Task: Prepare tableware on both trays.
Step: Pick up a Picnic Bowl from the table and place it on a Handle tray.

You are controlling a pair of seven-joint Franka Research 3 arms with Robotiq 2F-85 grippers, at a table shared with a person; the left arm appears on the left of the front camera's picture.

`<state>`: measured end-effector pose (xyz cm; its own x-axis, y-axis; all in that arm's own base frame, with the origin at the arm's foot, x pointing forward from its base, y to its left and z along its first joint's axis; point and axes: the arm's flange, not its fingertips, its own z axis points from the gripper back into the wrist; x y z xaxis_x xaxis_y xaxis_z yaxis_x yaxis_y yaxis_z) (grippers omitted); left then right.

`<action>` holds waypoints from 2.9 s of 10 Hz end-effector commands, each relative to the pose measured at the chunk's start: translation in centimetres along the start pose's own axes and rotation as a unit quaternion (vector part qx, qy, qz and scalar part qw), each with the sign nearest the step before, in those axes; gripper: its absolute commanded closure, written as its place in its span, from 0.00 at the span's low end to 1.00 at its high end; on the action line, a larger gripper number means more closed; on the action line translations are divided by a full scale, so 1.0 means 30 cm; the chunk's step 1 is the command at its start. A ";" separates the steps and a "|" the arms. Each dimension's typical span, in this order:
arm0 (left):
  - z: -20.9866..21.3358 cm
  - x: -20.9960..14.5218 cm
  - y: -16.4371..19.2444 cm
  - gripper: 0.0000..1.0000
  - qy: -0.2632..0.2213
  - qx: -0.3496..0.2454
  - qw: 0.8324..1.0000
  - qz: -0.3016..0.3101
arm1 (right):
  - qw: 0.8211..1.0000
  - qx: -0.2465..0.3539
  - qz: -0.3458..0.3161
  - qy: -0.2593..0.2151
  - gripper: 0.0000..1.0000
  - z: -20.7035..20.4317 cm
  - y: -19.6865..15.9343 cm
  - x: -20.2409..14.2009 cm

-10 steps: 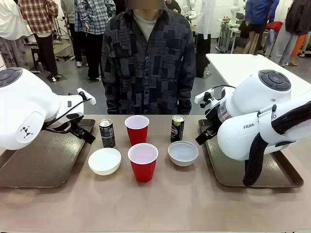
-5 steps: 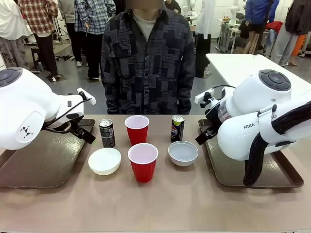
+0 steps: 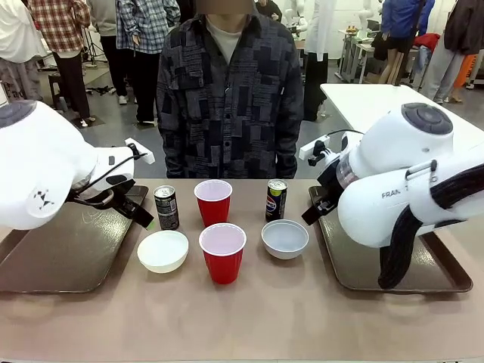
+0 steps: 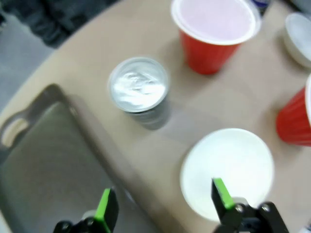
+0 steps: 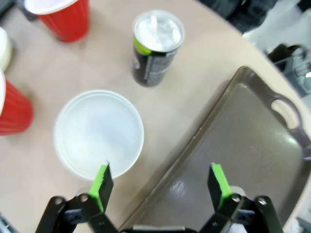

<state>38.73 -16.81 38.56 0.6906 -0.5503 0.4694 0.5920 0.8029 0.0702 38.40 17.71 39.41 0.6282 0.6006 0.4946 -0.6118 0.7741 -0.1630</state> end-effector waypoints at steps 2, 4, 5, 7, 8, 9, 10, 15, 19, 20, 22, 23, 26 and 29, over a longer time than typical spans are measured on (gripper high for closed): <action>0.343 -0.131 -0.069 0.00 0.039 0.015 0.997 -0.067 | 0.996 -0.015 0.002 0.085 0.00 0.354 0.061 -0.238; 0.464 -0.268 -0.084 0.00 0.088 0.062 0.992 -0.067 | 0.983 -0.072 -0.041 0.165 0.00 0.513 0.047 -0.442; 0.501 -0.312 -0.095 0.00 0.099 0.071 0.991 -0.064 | 0.979 -0.068 -0.056 0.183 0.00 0.535 0.055 -0.517; 0.503 -0.091 -0.043 0.00 0.092 0.051 0.992 -0.065 | 0.984 -0.065 -0.044 0.162 0.00 0.538 -0.049 -0.180; 0.503 -0.091 -0.043 0.00 0.092 0.051 0.992 -0.065 | 0.984 -0.065 -0.044 0.162 0.00 0.538 -0.049 -0.180; 0.503 -0.091 -0.043 0.00 0.092 0.051 0.992 -0.065 | 0.984 -0.065 -0.044 0.162 0.00 0.538 -0.049 -0.180; 0.568 -0.119 -0.048 0.00 0.098 0.067 0.991 -0.065 | 0.980 -0.074 -0.051 0.180 0.00 0.618 -0.039 -0.231; 0.660 -0.145 0.340 0.00 -0.040 -0.330 0.931 0.152 | 0.853 0.386 -0.342 0.071 0.00 0.693 -0.607 -0.406; 0.651 -0.360 0.572 0.00 -0.063 -0.268 0.915 0.296 | 0.775 0.458 -0.436 0.010 0.00 0.660 -0.815 -0.673; 0.638 -0.388 0.595 0.00 -0.056 -0.250 0.915 0.312 | 0.770 0.464 -0.438 0.012 0.00 0.635 -0.815 -0.676; 0.659 -0.430 0.655 0.00 -0.062 -0.237 0.912 0.328 | 0.769 0.452 -0.451 0.024 0.00 0.594 -0.810 -0.676; 0.652 -0.440 0.679 0.00 -0.057 -0.238 0.913 0.328 | 0.771 0.438 -0.461 0.027 0.00 0.579 -0.822 -0.675; 0.655 -0.456 0.709 0.00 -0.062 -0.225 0.915 0.330 | 0.771 0.410 -0.484 0.047 0.00 0.558 -0.834 -0.700; 0.678 -0.441 0.687 0.00 -0.064 -0.184 0.944 0.265 | 0.808 0.351 -0.467 0.081 0.00 0.565 -0.793 -0.682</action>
<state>33.46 11.95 51.44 0.9170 0.0382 0.3970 0.2246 0.7731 -0.5932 32.54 -17.75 47.62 0.9934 -0.1141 -0.0056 0.0683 0.5534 0.8301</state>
